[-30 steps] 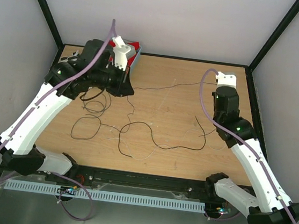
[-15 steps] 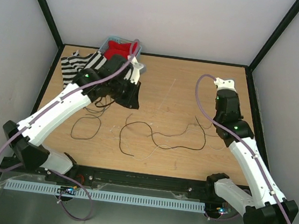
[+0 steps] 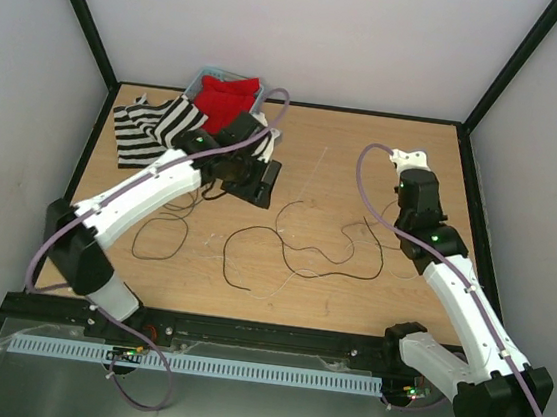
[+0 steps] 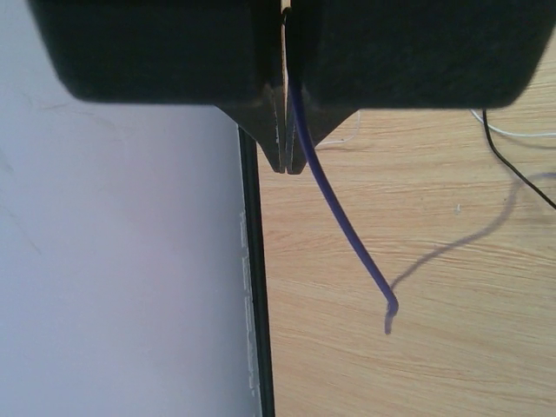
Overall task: Zip-tie the wires
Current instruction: Straighten the cable at the center of the board.
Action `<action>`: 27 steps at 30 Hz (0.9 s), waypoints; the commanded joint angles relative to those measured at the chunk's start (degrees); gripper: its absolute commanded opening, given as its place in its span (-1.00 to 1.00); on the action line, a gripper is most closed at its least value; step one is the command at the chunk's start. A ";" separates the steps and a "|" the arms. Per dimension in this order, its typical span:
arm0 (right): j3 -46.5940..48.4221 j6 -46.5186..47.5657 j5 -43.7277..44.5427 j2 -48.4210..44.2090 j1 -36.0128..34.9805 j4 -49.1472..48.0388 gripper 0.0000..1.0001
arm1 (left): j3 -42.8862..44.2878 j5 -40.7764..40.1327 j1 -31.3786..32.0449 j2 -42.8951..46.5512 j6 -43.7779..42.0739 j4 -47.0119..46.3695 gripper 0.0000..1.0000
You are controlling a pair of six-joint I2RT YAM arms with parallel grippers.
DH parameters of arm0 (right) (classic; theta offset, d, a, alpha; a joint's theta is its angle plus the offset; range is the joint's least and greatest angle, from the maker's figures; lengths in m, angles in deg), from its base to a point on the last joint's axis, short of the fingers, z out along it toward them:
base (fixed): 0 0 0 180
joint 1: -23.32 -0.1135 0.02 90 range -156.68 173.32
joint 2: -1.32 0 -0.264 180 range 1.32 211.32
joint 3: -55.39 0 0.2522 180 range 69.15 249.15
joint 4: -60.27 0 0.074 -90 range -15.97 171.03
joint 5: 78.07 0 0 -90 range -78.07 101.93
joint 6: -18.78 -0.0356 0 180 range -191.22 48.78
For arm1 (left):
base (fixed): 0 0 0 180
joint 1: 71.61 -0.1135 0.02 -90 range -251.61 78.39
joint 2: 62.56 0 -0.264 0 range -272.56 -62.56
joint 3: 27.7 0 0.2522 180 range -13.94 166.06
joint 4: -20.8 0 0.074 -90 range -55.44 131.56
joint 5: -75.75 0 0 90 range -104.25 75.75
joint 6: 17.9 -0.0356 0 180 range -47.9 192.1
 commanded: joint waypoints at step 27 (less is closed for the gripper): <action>-1.19 -4.65 -7.15 -1.45 0.24 -3.26 -1.00 | 12.50 -0.86 -0.70 -37.10 2.36 -4.53 0.22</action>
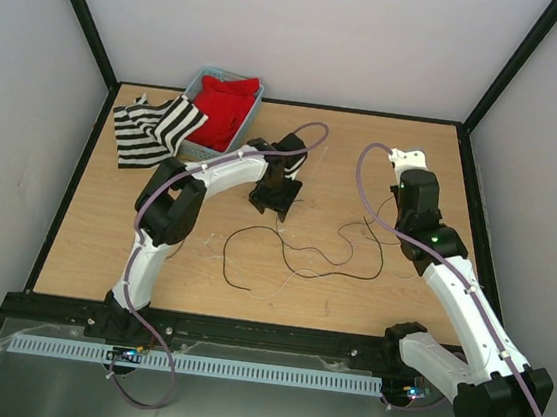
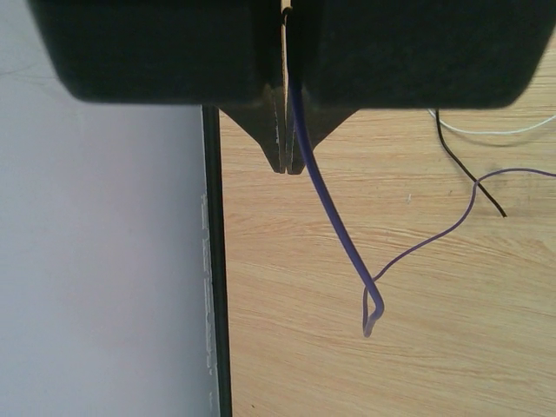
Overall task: Zip-tie the wires
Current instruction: Straighten the cable at the center of the board.
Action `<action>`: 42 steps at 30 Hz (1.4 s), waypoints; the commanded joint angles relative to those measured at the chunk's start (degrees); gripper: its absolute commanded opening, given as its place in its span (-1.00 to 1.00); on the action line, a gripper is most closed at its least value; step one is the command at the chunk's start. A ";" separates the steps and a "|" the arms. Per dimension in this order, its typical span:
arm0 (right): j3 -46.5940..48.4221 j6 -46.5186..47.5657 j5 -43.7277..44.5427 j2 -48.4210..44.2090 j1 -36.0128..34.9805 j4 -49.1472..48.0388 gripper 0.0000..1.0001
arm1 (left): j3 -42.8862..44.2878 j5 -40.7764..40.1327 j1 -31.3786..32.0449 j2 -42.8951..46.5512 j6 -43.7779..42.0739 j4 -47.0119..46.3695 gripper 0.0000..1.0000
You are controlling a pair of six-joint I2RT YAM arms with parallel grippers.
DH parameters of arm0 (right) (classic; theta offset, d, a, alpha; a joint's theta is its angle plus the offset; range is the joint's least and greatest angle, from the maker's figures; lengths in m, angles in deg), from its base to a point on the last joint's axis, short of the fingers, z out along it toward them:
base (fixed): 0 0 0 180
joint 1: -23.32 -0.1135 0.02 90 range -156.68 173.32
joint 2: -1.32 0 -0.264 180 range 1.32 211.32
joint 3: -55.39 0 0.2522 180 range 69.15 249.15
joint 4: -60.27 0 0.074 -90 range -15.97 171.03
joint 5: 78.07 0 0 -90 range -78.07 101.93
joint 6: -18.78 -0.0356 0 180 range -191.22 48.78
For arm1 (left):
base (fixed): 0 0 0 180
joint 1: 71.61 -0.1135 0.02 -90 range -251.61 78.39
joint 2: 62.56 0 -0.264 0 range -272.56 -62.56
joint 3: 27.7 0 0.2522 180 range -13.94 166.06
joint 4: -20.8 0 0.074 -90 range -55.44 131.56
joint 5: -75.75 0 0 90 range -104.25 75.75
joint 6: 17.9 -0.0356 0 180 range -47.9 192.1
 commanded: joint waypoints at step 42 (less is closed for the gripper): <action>-2.99 1.14 4.79 5.42 7.98 -3.73 -1.00 | -45.32 -3.31 -7.38 46.72 23.01 -15.72 -1.00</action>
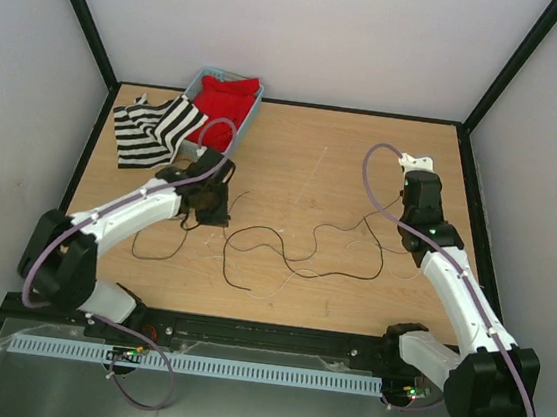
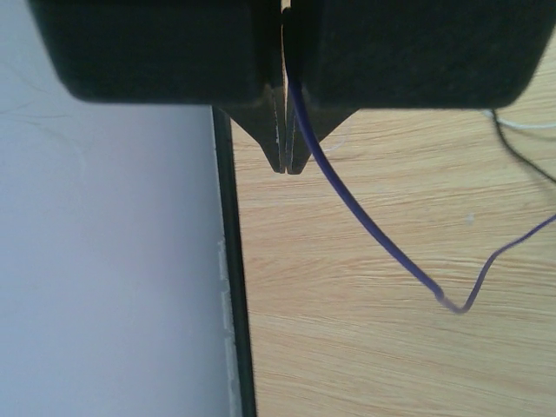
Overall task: Zip-tie the wires
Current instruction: Straighten the cable at the center of the board.
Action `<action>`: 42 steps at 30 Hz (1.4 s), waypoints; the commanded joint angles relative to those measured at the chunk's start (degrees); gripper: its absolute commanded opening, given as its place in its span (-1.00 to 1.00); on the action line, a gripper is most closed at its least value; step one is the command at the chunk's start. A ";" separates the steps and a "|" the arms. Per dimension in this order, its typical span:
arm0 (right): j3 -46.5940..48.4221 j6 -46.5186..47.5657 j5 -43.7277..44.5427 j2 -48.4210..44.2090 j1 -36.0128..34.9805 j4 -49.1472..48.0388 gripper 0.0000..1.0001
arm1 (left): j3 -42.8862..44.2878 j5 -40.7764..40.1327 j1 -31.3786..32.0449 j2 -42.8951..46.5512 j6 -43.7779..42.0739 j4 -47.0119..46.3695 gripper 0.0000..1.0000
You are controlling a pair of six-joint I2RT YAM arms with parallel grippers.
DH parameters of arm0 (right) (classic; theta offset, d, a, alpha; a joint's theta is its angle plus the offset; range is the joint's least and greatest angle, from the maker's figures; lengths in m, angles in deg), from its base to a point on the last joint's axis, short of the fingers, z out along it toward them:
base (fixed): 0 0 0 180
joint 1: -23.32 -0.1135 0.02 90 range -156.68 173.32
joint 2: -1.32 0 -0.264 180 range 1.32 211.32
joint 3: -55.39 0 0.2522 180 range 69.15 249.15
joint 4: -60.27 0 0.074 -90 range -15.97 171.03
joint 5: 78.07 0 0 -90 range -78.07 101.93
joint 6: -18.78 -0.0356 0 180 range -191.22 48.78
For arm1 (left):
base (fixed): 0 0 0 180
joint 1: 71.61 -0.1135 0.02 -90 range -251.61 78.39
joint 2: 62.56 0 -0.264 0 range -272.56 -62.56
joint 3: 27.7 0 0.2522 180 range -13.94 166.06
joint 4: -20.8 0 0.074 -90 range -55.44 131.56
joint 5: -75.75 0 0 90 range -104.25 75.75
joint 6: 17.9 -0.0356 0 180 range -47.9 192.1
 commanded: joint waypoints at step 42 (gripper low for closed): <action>2.41 -14.65 -3.48 33.85 28.16 -3.59 -1.00 | -27.99 0.83 -0.35 11.79 14.87 -14.49 -0.91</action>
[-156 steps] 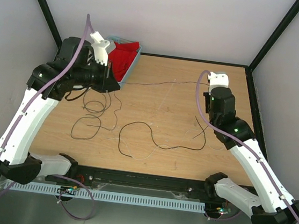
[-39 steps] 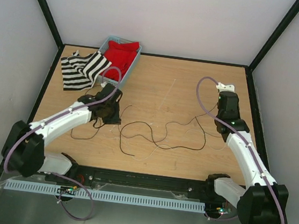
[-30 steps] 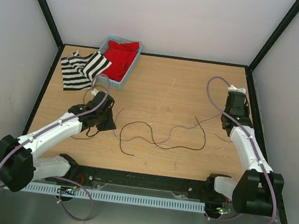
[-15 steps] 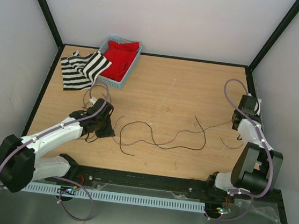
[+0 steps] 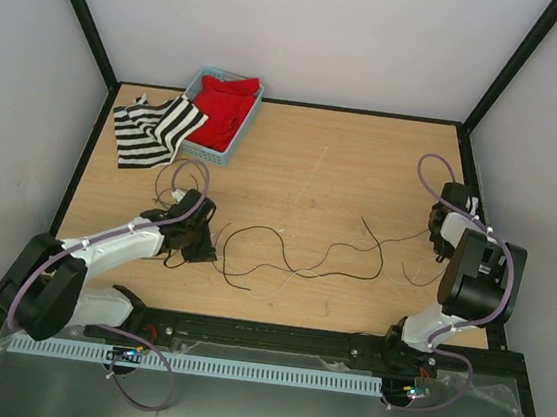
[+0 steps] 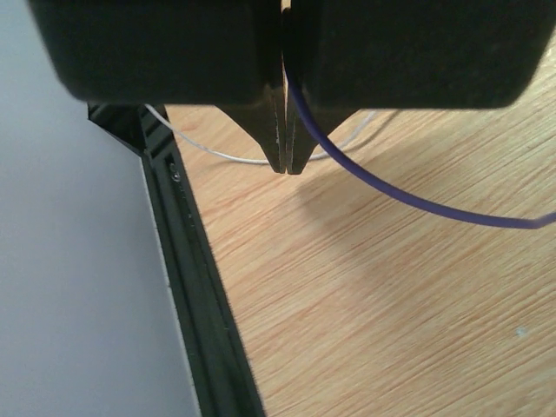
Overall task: Zip-tie the wires
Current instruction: Straighten the cable at the center of the board.
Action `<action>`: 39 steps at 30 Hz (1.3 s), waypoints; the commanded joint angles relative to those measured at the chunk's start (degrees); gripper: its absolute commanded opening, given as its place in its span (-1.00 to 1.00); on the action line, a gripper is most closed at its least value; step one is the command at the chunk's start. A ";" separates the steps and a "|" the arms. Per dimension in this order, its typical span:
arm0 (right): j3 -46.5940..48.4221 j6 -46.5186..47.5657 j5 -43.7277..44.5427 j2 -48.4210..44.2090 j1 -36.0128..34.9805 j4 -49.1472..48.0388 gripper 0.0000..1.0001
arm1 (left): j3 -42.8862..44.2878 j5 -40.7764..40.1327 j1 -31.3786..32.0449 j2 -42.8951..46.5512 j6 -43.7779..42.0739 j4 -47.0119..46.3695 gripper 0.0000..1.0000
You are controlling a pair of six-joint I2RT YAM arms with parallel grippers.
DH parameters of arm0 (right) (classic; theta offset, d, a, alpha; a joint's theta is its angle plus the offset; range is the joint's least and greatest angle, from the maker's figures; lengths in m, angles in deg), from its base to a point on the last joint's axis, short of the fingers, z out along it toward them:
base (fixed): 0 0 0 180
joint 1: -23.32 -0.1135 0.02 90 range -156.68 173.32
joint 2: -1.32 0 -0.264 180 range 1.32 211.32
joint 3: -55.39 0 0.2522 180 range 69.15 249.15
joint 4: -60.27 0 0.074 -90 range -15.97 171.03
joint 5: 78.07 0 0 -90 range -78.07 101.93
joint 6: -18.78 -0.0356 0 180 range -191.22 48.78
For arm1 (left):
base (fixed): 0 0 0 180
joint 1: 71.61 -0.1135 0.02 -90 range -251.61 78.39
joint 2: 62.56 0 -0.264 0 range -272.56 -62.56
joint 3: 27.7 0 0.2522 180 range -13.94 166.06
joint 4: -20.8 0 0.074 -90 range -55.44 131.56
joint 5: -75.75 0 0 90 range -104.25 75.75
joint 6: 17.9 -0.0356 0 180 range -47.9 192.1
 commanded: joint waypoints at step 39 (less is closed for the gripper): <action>4.27 -0.40 -20.89 -17.90 0.19 10.16 0.78 | -2.44 -6.18 0.81 7.71 -0.57 2.28 0.20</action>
